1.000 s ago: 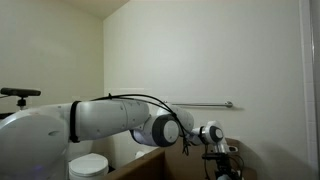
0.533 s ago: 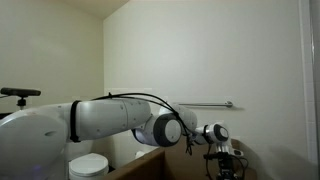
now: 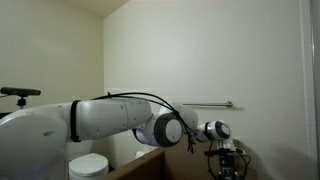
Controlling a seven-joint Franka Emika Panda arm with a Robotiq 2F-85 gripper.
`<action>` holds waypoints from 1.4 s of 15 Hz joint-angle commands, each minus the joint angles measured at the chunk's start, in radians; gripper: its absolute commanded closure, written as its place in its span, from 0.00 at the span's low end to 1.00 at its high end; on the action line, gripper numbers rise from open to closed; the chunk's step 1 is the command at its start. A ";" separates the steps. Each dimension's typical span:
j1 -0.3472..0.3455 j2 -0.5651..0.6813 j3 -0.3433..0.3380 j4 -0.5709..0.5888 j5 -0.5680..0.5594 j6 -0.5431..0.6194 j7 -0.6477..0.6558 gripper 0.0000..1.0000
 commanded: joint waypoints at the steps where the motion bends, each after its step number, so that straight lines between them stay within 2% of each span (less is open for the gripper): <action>1: 0.054 -0.001 -0.042 0.139 -0.048 0.004 -0.040 0.96; 2: 0.069 -0.003 -0.055 0.190 -0.057 -0.003 -0.023 0.95; 3: 0.091 -0.067 -0.069 0.107 -0.073 0.059 -0.008 0.95; 6: 0.114 -0.075 -0.095 0.138 -0.097 0.205 0.013 0.95; 9: 0.093 -0.043 -0.087 0.135 -0.072 0.414 0.107 0.95; 10: 0.086 -0.024 -0.080 0.126 -0.062 0.453 0.125 0.95; 11: 0.085 -0.028 -0.072 0.066 -0.053 0.505 0.141 0.95; 12: 0.076 0.015 -0.061 0.094 -0.037 0.506 0.140 0.94; 13: 0.083 -0.024 -0.049 -0.026 -0.035 0.562 0.150 0.94; 17: 0.061 0.020 -0.010 -0.106 -0.017 0.598 0.114 0.95; 21: 0.043 0.019 -0.019 -0.094 -0.015 0.558 0.093 0.95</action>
